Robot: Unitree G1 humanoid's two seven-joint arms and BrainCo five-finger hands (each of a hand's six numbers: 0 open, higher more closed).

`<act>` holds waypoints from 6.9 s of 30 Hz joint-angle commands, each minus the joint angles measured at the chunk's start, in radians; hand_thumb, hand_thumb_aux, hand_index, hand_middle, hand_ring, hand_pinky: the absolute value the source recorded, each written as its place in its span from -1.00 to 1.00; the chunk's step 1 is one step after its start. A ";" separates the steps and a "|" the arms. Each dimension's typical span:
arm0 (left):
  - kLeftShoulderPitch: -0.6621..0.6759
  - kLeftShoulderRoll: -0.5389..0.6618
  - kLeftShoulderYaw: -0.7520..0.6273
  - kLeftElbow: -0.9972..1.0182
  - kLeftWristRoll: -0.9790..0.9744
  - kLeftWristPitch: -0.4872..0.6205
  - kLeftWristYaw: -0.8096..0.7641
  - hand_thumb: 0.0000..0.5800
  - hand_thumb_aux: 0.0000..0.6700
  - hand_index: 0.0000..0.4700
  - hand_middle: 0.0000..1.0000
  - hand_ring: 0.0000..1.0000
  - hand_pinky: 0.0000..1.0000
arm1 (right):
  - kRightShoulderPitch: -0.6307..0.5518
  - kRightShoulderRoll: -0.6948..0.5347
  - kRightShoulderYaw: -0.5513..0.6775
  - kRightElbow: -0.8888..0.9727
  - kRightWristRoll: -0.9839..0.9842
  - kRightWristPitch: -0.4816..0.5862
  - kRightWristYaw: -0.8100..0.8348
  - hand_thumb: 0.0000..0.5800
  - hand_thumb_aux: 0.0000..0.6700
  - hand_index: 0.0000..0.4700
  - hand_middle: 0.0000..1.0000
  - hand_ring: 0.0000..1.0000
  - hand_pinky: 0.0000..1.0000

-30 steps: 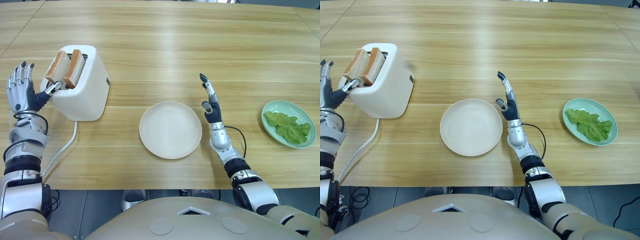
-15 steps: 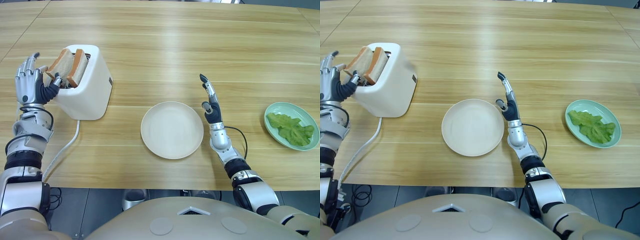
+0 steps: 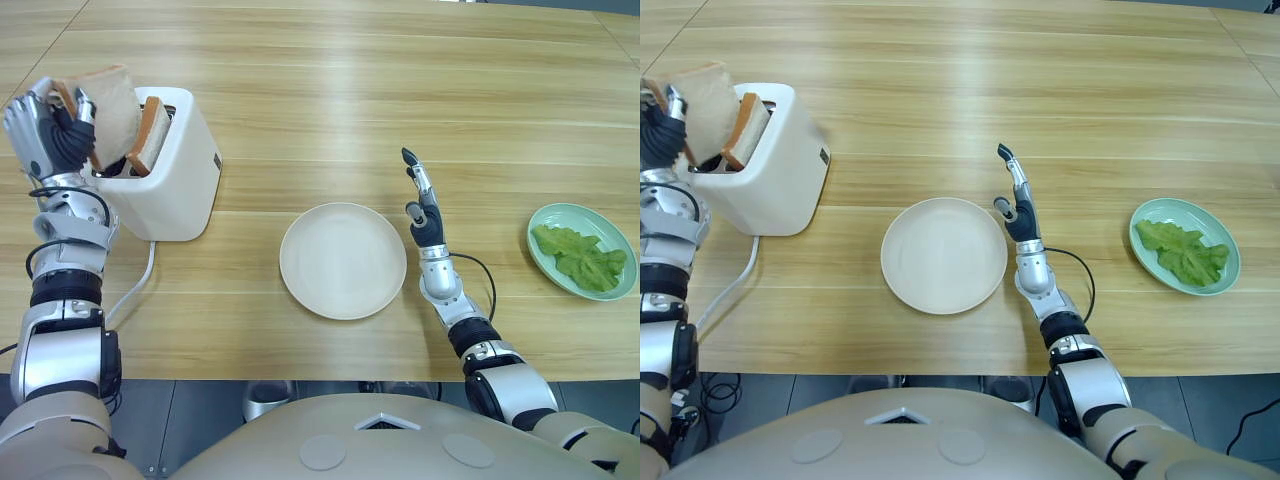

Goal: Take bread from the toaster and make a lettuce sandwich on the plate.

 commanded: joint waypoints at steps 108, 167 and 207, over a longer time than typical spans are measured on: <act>0.487 -0.428 -0.186 -0.647 0.205 0.014 -0.227 -1.00 -1.00 -1.00 -0.33 -0.33 -0.33 | 0.183 -0.193 0.533 -0.381 -0.608 0.592 -0.343 1.00 1.00 0.96 -1.00 -1.00 -1.00; 0.450 -0.007 -0.123 -0.563 0.230 0.502 -0.560 1.00 1.00 0.96 -0.46 -0.46 -0.46 | 0.394 -0.388 0.328 -0.822 -0.658 0.688 -0.180 -1.00 -1.00 -1.00 -1.00 -1.00 -1.00; 0.418 -0.244 -0.487 -0.672 -0.524 -0.123 -1.138 1.00 1.00 0.96 1.00 1.00 1.00 | 0.451 -0.437 0.284 -1.041 -0.761 0.506 -0.366 -1.00 -1.00 -1.00 -1.00 -1.00 -1.00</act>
